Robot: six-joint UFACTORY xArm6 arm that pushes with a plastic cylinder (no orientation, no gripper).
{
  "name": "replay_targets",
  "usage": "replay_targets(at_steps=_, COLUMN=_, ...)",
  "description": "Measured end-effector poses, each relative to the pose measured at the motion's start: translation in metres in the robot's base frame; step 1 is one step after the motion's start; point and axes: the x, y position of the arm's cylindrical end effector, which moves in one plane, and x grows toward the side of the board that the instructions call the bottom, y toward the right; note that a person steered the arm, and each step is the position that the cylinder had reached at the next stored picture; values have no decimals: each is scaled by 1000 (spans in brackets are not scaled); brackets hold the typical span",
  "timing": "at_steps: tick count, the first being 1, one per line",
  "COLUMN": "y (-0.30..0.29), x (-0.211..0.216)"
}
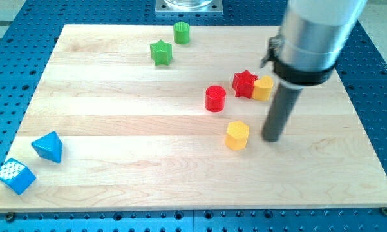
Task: Push the hexagon into the blue blocks
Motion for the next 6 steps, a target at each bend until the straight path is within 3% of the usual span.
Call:
replay_targets(at_steps=1, y=-155, x=13)
replay_targets(at_steps=2, y=-143, x=7)
replay_targets(at_steps=3, y=-173, x=-26)
replay_targets(at_steps=4, y=-247, x=10)
replay_targets(at_steps=6, y=-288, x=21)
